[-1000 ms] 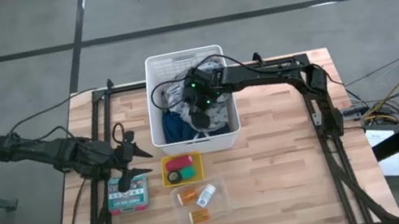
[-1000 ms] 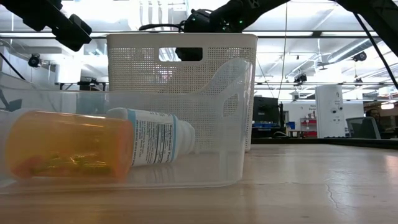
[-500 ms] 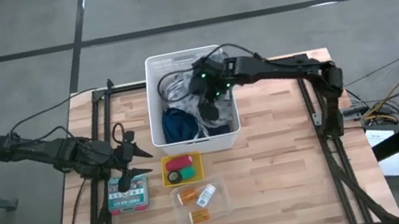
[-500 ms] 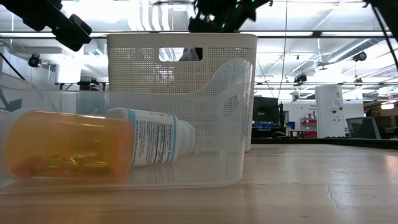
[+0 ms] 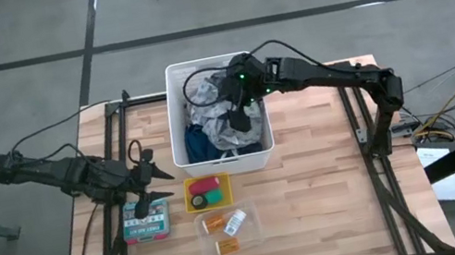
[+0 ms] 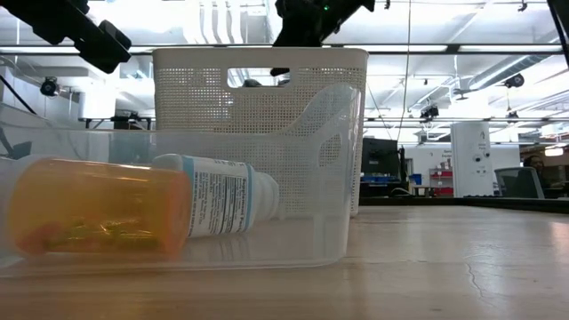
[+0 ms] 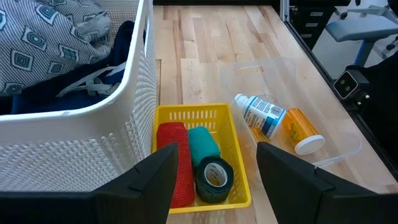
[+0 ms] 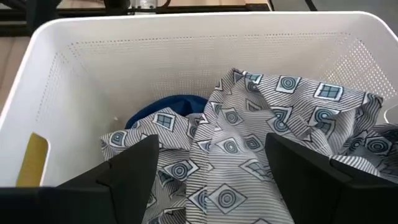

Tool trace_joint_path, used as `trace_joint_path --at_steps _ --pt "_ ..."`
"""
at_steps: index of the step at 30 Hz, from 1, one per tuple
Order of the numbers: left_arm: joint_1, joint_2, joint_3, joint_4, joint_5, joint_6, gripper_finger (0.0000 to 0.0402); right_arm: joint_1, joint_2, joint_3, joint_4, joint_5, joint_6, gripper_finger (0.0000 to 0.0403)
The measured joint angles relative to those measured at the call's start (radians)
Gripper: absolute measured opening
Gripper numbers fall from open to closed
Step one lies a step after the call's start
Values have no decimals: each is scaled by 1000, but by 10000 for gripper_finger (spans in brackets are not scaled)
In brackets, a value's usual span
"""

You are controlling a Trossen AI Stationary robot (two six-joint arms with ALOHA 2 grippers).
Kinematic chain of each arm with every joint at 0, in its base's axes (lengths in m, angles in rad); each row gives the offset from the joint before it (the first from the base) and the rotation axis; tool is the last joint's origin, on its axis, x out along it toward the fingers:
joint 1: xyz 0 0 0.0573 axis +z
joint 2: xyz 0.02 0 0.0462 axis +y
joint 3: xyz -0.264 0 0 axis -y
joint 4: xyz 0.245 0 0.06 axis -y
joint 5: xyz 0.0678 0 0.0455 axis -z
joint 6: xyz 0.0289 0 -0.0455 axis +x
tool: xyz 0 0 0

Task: Pick & Place Medicine items
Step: Return to home position

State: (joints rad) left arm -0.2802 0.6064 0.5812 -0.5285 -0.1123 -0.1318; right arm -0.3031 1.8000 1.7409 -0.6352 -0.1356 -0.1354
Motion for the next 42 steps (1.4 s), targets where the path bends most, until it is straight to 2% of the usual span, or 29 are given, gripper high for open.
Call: trace_joint_path --at_steps 6,21,29,36,42 --pt "0 0 0 0 0 0 226 10 -10 0 -14 4 -26 289" --pt "0 0 0 0 0 0 226 15 -142 0 -73 0 -14 276" --pt "0 0 0 0 0 0 226 37 -198 -36 -52 -157 10 276" --pt "0 0 0 0 0 0 226 57 -327 -205 134 -158 1 272" --pt "0 0 0 0 0 0 226 65 -510 -477 364 -162 33 272"
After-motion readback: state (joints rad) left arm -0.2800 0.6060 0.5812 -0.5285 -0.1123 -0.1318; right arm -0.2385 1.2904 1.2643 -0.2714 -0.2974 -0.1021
